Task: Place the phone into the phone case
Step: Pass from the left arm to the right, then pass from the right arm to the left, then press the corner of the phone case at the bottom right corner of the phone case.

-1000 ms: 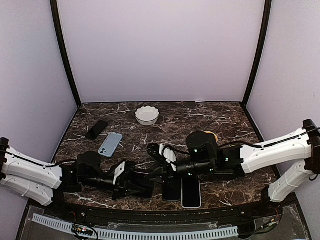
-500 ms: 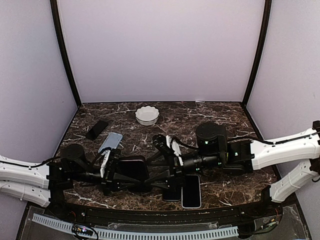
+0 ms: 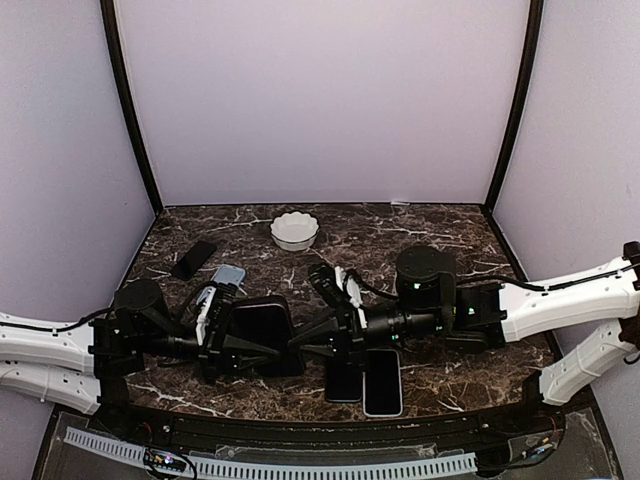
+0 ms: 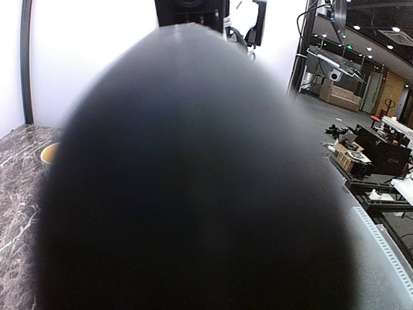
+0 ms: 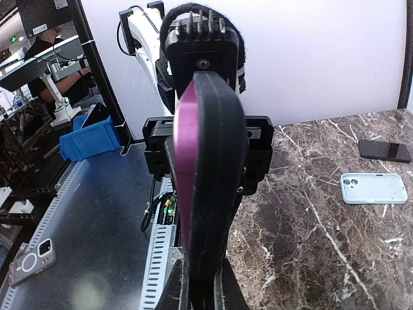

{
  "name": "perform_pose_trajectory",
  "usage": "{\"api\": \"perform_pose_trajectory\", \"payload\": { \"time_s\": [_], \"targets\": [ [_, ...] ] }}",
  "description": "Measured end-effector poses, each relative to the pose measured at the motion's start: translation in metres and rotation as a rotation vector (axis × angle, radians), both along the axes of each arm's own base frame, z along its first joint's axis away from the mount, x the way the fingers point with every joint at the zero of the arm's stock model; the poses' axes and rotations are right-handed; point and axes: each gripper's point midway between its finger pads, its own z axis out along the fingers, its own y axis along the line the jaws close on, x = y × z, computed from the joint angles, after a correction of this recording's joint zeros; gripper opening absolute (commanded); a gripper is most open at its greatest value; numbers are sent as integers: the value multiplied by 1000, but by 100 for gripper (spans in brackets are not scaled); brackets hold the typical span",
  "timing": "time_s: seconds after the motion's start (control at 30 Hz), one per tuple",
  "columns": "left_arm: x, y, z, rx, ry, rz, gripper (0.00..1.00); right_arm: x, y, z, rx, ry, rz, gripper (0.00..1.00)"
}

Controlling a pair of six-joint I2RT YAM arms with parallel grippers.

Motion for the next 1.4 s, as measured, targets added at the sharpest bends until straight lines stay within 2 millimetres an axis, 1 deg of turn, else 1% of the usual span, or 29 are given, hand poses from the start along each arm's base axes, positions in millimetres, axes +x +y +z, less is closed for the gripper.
{"api": "perform_pose_trajectory", "payload": {
  "time_s": [0.03, 0.1, 0.13, 0.17, 0.2, 0.23, 0.27, 0.33, 0.37, 0.53, 0.6, 0.63, 0.7, 0.73, 0.77, 0.8, 0.83, 0.87, 0.9, 0.93, 1.0, 1.07, 1.13, 1.2, 1.27, 1.3, 1.37, 1.4],
  "targets": [
    [1, 0, 0, 2, 4, 4, 0, 1, 0, -1, -1, 0, -7, 0],
    [2, -1, -1, 7, 9, 5, 10, 4, -1, -1, -3, 2, -23, 0],
    [2, -2, 0, 10, 11, 8, 20, 4, -1, 0, 0, 4, -30, 0],
    [3, -2, 1, 10, 11, 10, 24, 5, -2, 1, 7, 7, -37, 0],
    [4, -3, 3, 8, 4, 12, 31, 6, -3, 2, 13, 9, -43, 0],
    [4, -4, 6, 3, 3, 13, 34, 6, -4, 4, 20, 14, -50, 0],
    [5, -5, 8, -2, -2, 14, 34, 6, -6, 6, 26, 20, -54, 0],
    [6, -5, 12, -10, -8, 19, 31, 6, -9, 10, 39, 29, -59, 0],
    [6, -5, 12, -10, -7, 21, 27, 5, -10, 13, 47, 34, -60, 0],
    [6, -5, 12, -11, -4, 23, 24, 4, -17, 33, 106, 26, -62, 0],
    [6, -5, 13, -12, -5, 20, 17, 3, -18, 39, 125, 24, -61, 0],
    [5, -5, 13, -12, 0, 17, 8, 3, -18, 42, 133, 23, -61, 0],
    [3, -6, 14, -15, -1, 7, 0, 4, -18, 42, 136, 24, -64, 0],
    [3, -6, 14, -13, 4, 7, 0, 4, -18, 42, 136, 21, -66, 3],
    [3, -6, 14, -13, 8, 5, 0, 4, -18, 43, 137, 18, -66, 23],
    [3, -6, 15, -14, 18, 5, 0, 5, -18, 42, 137, 17, -66, 37],
    [3, -6, 15, -15, 18, 5, 0, 4, -18, 42, 137, 15, -59, 48],
    [2, -6, 15, -15, 20, 4, 0, 2, -18, 42, 139, 20, -47, 56],
    [2, -6, 16, -17, 21, 4, 0, 0, -18, 44, 146, 20, -29, 61],
    [2, -6, 17, -20, 23, 3, 0, -3, -18, 44, 152, 14, -12, 63],
    [2, -4, 21, -32, 21, 5, 0, -6, -18, 44, 154, 13, 3, 64],
    [2, -2, 27, -51, 16, 12, 0, -7, -18, 39, 149, 13, 12, 62],
    [2, 1, 35, -74, 5, 24, 0, -8, -20, 29, 136, 20, 14, 58],
    [3, 4, 42, -94, -4, 35, 0, -9, -20, 17, 117, 33, 13, 57],
    [3, 5, 43, -98, -7, 39, 0, -8, -19, 6, 94, 49, 11, 56],
    [3, 5, 42, -96, -6, 40, 0, -8, -18, 4, 90, 55, 10, 54],
    [4, 3, 40, -89, -2, 40, 0, -8, -15, 4, 100, 60, 14, 49],
    [4, 3, 38, -84, 0, 40, 0, -8, -13, 4, 108, 63, 17, 43]
  ]
}}
